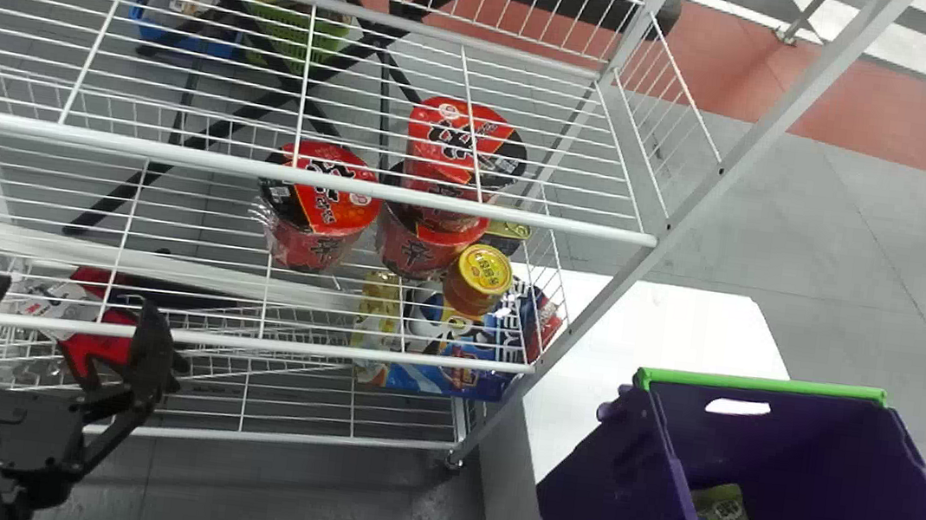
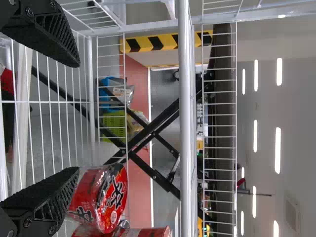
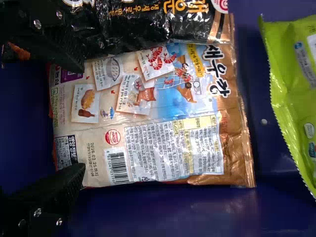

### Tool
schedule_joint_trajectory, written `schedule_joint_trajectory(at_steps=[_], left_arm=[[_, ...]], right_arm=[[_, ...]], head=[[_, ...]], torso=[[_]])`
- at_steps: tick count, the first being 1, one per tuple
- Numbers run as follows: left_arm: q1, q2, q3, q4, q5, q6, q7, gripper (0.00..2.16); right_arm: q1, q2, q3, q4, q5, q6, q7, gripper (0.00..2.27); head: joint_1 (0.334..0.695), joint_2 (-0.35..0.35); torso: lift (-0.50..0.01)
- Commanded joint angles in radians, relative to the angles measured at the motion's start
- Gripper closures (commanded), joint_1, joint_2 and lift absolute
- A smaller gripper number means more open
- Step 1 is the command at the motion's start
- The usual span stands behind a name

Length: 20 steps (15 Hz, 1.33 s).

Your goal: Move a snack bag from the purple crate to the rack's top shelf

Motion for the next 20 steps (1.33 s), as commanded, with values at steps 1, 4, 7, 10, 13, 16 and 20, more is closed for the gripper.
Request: schedule_joint_trajectory(at_steps=[1, 4, 7, 10, 13, 16, 20], left_arm=[[0.000, 0.001, 0.000, 0.002, 0.000, 0.000, 0.000, 0.06], [0.000, 0.004, -0.001, 0.000, 0.000, -0.003, 0.000, 0.06], [0.000, 0.004, 0.000, 0.003, 0.000, -0.009, -0.002, 0.06], [-0.002, 0.001, 0.002, 0.009, 0.002, -0.025, -0.005, 0.06], [-0.005, 0.001, 0.002, 0.011, 0.005, -0.025, -0.005, 0.06], [-0.006, 0.001, 0.008, 0.019, 0.008, -0.028, -0.005, 0.06], [-0.012, 0.002, 0.012, 0.028, 0.014, -0.028, -0.006, 0.06]], right_arm=[[-0.003, 0.002, 0.024, 0.014, 0.006, -0.011, -0.019, 0.15], [-0.011, 0.006, 0.032, 0.036, 0.006, -0.044, -0.041, 0.15], [-0.016, 0.008, 0.032, 0.051, 0.005, -0.063, -0.074, 0.15], [-0.016, 0.011, 0.029, 0.054, -0.006, -0.078, -0.096, 0.15], [-0.025, 0.016, 0.028, 0.059, -0.012, -0.081, -0.108, 0.15], [-0.037, 0.016, 0.029, 0.076, -0.018, -0.072, -0.107, 0.31], [-0.042, 0.019, 0.015, 0.083, -0.055, -0.048, -0.119, 1.80]], head=[[0.695, -0.350], [0.695, -0.350], [0.695, -0.350], [0.695, -0.350], [0.695, -0.350], [0.695, -0.350], [0.695, -0.350]], torso=[[-0.464], [-0.464], [-0.464], [-0.464], [-0.464], [-0.464], [-0.464]])
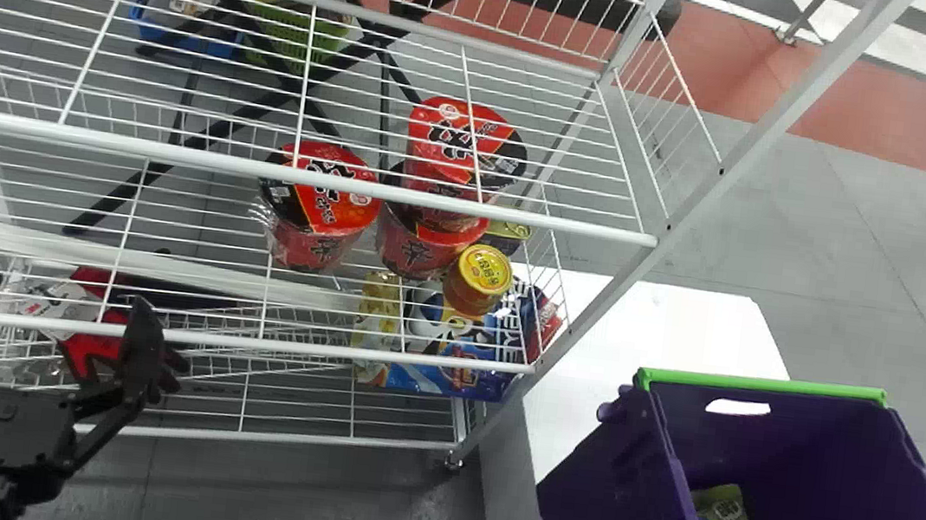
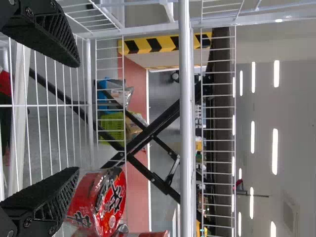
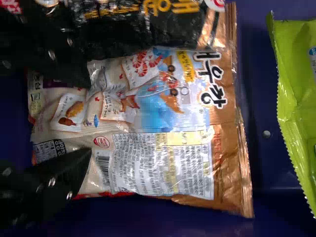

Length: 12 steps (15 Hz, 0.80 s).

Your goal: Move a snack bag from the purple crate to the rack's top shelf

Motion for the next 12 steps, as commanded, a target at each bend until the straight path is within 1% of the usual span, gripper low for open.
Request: schedule_joint_trajectory(at_steps=[1, 3, 7, 12], left_arm=[[-0.003, 0.000, 0.000, 0.003, 0.003, 0.000, 0.000, 0.06], [-0.006, 0.000, 0.000, 0.006, 0.008, 0.003, 0.000, 0.06], [-0.009, -0.005, 0.000, 0.007, 0.008, 0.003, 0.000, 0.06], [-0.013, -0.008, -0.001, 0.013, 0.008, 0.006, 0.000, 0.06]], right_arm=[[0.000, 0.003, -0.026, -0.002, -0.036, 0.018, 0.001, 1.89], [0.001, 0.003, -0.029, -0.010, -0.039, 0.048, 0.009, 2.04], [0.003, 0.008, -0.031, -0.028, -0.041, 0.091, 0.022, 2.04], [0.024, 0.018, -0.041, -0.068, -0.042, 0.119, 0.019, 2.04]], head=[[0.695, -0.350], [0.695, -0.350], [0.695, -0.350], [0.695, -0.350]], torso=[[-0.464], [-0.464], [-0.464], [-0.464]])
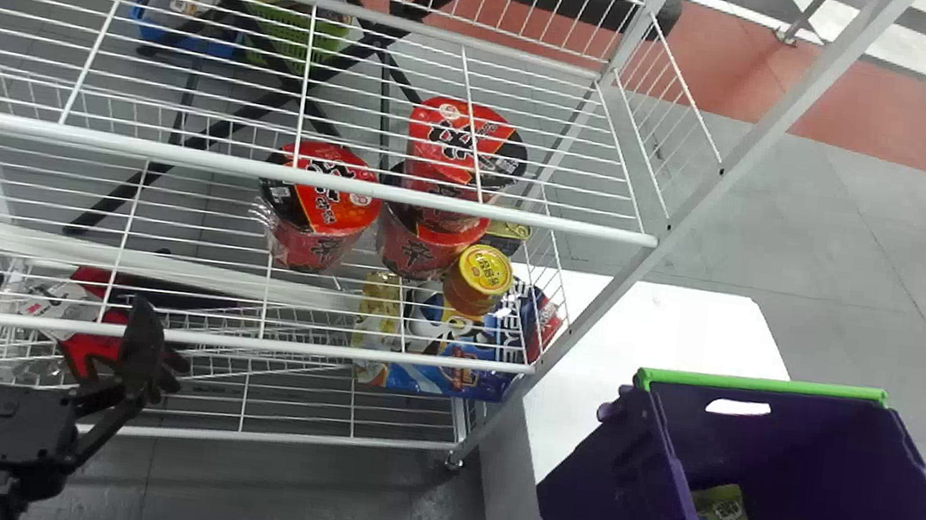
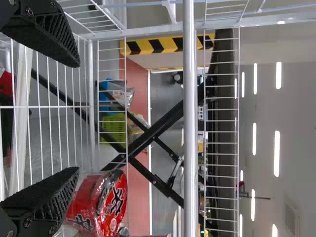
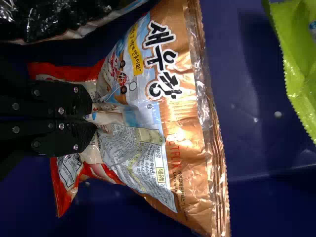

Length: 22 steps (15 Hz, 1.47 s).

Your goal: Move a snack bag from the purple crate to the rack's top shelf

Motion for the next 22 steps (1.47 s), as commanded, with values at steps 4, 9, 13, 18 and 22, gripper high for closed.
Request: schedule_joint_trajectory(at_steps=[4, 9, 13, 18, 22], left_arm=[[-0.007, -0.002, -0.009, 0.006, -0.002, 0.001, 0.002, 0.06], [-0.005, 0.000, -0.014, 0.002, -0.006, 0.007, 0.011, 0.06], [-0.005, 0.000, -0.020, -0.004, -0.009, 0.013, 0.011, 0.06], [-0.004, 0.001, -0.025, -0.008, -0.011, 0.016, 0.014, 0.06], [-0.001, 0.004, -0.025, -0.013, -0.012, 0.016, 0.017, 0.06]], right_arm=[[0.007, 0.015, -0.021, -0.026, -0.004, -0.027, -0.015, 2.04], [0.011, 0.018, -0.034, -0.055, -0.011, -0.027, -0.022, 2.04], [0.015, 0.023, -0.059, -0.081, -0.017, -0.027, -0.025, 2.04], [0.027, 0.026, -0.074, -0.101, -0.019, -0.030, -0.025, 2.04], [0.034, 0.026, -0.088, -0.114, -0.019, -0.027, -0.025, 2.04]], head=[[0.695, -0.350], [0.695, -0.350], [0.695, -0.350], [0.695, -0.350], [0.695, -0.350]], torso=[[-0.445], [-0.425], [-0.409], [-0.389], [-0.373]])
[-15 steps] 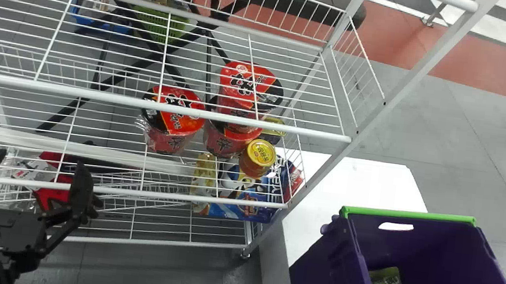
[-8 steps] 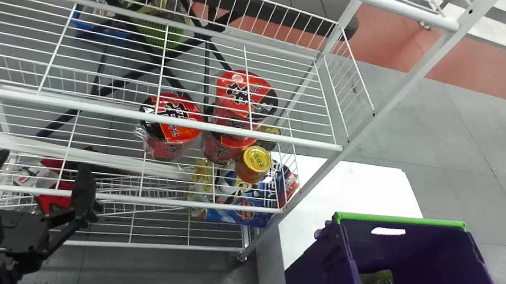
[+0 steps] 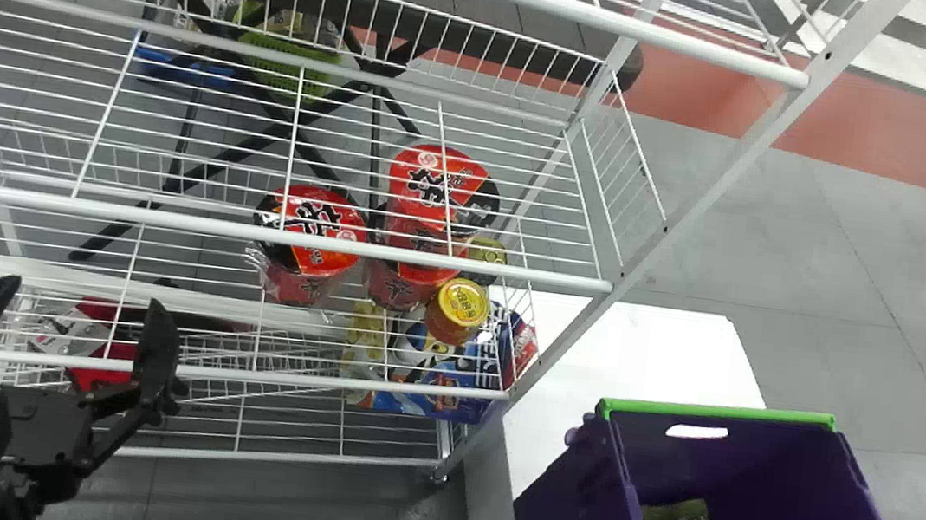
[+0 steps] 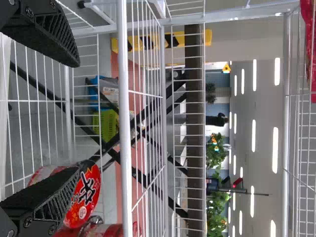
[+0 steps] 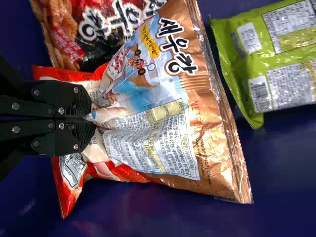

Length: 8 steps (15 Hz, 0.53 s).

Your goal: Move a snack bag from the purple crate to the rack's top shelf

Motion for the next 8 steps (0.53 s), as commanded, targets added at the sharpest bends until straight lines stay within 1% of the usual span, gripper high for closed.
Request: schedule_joint_trajectory(at_steps=[1, 8], left_arm=[[0.001, 0.000, -0.001, -0.002, -0.001, -0.002, 0.001, 0.06], [0.002, 0.000, -0.004, -0.002, -0.001, 0.001, 0.001, 0.06]], right_arm=[[0.004, 0.000, -0.010, -0.005, 0.000, 0.000, -0.001, 2.04], [0.010, 0.002, -0.014, -0.006, 0.000, -0.013, -0.008, 2.04]], head=[[0.695, -0.350], [0.695, -0.350]], torso=[[-0.369], [-0.341]])
